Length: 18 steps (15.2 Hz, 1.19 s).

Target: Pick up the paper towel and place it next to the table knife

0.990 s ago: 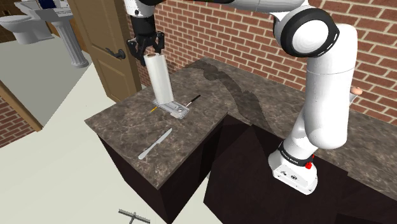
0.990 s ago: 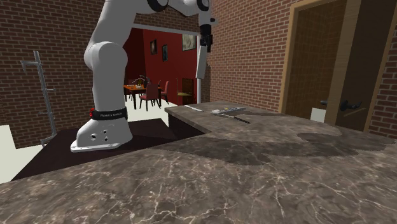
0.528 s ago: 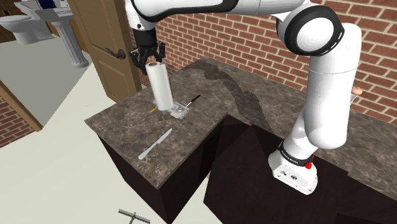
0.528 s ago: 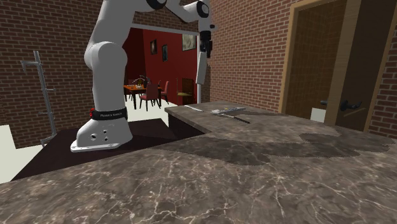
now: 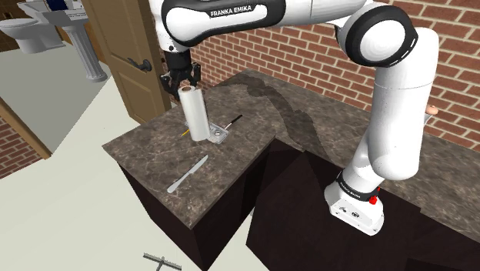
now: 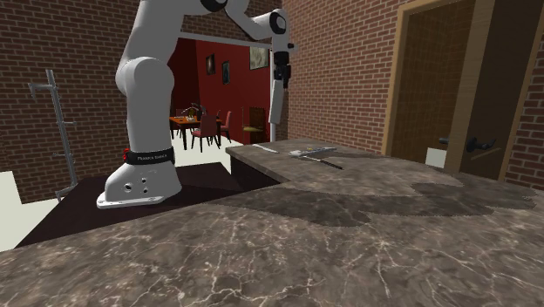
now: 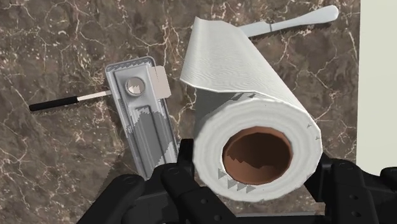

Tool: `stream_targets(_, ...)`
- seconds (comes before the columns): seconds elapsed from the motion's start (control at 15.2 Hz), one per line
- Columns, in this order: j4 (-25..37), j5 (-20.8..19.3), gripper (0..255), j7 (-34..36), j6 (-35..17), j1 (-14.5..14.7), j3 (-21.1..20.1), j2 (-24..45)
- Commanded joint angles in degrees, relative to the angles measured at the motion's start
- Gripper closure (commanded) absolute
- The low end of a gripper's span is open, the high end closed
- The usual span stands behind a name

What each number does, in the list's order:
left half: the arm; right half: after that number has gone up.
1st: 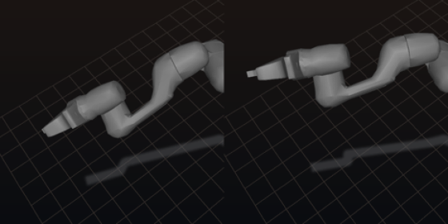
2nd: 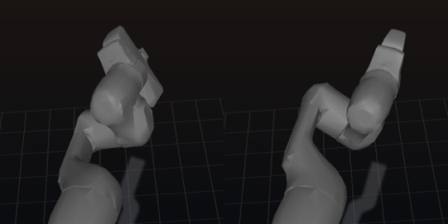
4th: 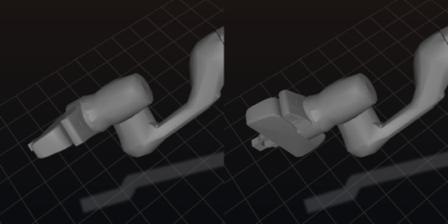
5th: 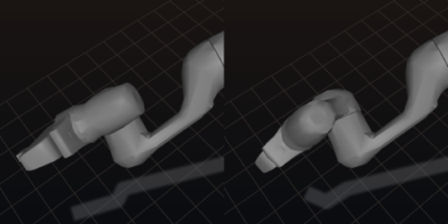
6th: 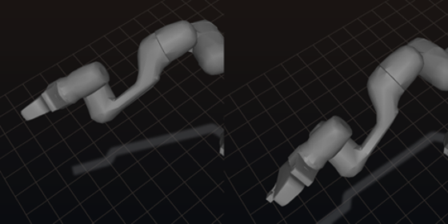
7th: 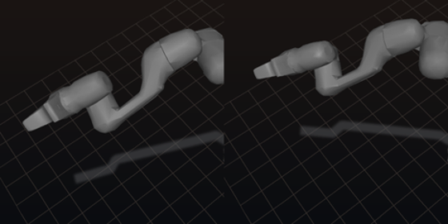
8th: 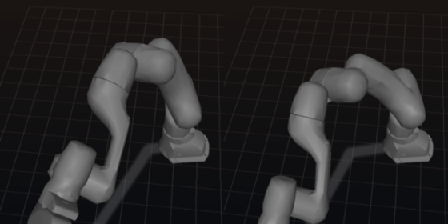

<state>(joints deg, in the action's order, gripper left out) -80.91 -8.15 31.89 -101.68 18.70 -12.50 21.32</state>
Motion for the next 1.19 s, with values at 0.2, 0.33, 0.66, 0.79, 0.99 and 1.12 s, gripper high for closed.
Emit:
stream_targets(0.2,-3.65,-0.14,255,0.26,-3.9,-0.2,0.1,0.23)
stream_targets(0.33,-4.95,-0.23,255,0.39,-5.35,-0.25,0.14,0.4)
stream_targets(0.66,-7.86,-0.5,255,0.75,-8.88,-0.32,0.26,1.05)
stream_targets(0.79,-8.91,-0.63,255,0.9,-10.26,-0.33,0.31,1.39)
stream_targets(0.99,-10.35,-0.85,255,1.14,-12.29,-0.34,0.41,2.0)
stream_targets(1.12,-11.24,-1.02,255,1.31,-13.61,-0.33,0.47,2.46)
